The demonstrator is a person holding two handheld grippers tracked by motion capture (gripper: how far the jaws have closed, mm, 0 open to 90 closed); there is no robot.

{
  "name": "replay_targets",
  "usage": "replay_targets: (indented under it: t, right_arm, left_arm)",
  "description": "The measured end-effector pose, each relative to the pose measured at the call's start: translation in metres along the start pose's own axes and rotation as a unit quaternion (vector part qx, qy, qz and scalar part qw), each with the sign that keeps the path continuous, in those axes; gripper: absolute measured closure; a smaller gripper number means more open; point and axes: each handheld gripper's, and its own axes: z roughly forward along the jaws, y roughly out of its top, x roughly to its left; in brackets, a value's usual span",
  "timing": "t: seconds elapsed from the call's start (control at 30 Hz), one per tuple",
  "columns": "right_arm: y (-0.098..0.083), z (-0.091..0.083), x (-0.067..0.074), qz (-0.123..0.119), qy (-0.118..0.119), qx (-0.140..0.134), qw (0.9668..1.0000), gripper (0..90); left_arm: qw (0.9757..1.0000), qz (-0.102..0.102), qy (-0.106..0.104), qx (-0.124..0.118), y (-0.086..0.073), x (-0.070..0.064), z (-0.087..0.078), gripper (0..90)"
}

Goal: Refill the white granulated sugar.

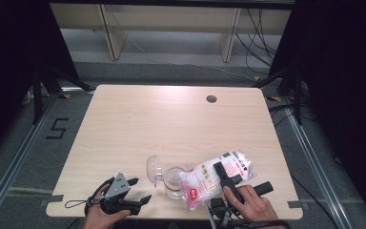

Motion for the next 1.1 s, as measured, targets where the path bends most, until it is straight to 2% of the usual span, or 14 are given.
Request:
replay_targets:
  t: [0.07, 0.1, 0.3, 0.37, 0.4, 0.43, 0.47, 0.53, 0.6, 0.63, 0.77, 0.83, 0.9, 1.1]
  right_arm:
    - [0.0003, -0.0002, 0.0001, 0.005, -0.003, -0.005, 1.0000, 49.2]
    - [0.0005, -0.0009, 0.0007, 0.012, -0.002, -0.003, 0.9999, 49.3]
    - [0.0024, -0.0004, -0.0002, -0.002, 0.007, -0.005, 1.0000, 49.5]
    - [0.0025, -0.0004, 0.0038, 0.024, 0.007, 0.004, 0.9997, 49.6]
    - [0.0025, -0.0002, 0.0038, 0.022, 0.007, 0.004, 0.9997, 49.7]
    - [0.0029, 0.0011, -0.0019, -0.013, 0.004, -0.007, 0.9999, 49.7]
    - [0.0026, 0.0009, -0.0023, -0.014, 0.005, -0.006, 0.9999, 49.7]
    - [0.0014, 0.0009, 0.0025, 0.019, -0.002, -0.005, 0.9998, 49.8]
    - [0.0014, 0.0003, -0.0006, 0.005, -0.002, -0.008, 1.0000, 49.8]
    - [0.0014, 0.0001, -0.0004, 0.006, -0.002, -0.009, 0.9999, 49.8]
    - [0.0028, 0.0005, 0.0009, 0.009, -0.003, -0.012, 0.9999, 49.9]
    - [0.0035, 0.0003, 0.0024, 0.013, -0.003, -0.011, 0.9999, 49.9]
    - [0.0043, 0.0002, -0.0006, -0.008, -0.004, -0.015, 0.9999, 49.9]
    - [0.0052, 0.0011, -0.0015, -0.009, -0.006, -0.018, 0.9998, 50.0]
  left_arm:
    - [0.9999, 0.010, 0.005, 0.004, 0.0006, 0.0008, -0.0006, 24.7]
    - [0.9998, -0.018, -0.001, -0.002, -0.0001, -0.0032, 0.0003, 24.7]
    - [0.9998, -0.018, -0.001, -0.002, 0.0000, -0.0031, 0.0003, 24.7]
    - [0.9999, -0.016, -0.002, -0.002, 0.0002, -0.0032, 0.0000, 24.7]
    - [0.9999, -0.016, -0.001, -0.003, 0.0002, -0.0034, -0.0002, 24.7]
    - [1.0000, -0.002, -0.001, -0.003, 0.0007, -0.0018, -0.0005, 24.7]
    - [0.9999, -0.017, -0.001, -0.003, 0.0001, -0.0033, -0.0001, 24.7]
    - [0.9999, -0.016, 0.001, -0.002, 0.0001, -0.0032, -0.0001, 24.7]
    - [0.9999, -0.017, -0.001, -0.001, 0.0000, -0.0037, 0.0001, 24.7]
    - [1.0000, -0.001, 0.000, -0.002, 0.0008, -0.0019, -0.0003, 24.7]
    - [0.9998, -0.017, -0.002, -0.001, 0.0001, -0.0036, 0.0000, 24.7]
    - [1.0000, -0.002, -0.001, -0.002, 0.0006, -0.0019, -0.0002, 24.7]
    - [1.0000, -0.002, -0.001, -0.002, 0.0006, -0.0019, -0.0001, 24.7]
    - [1.0000, -0.003, -0.002, -0.001, 0.0005, -0.0023, 0.0001, 24.7]
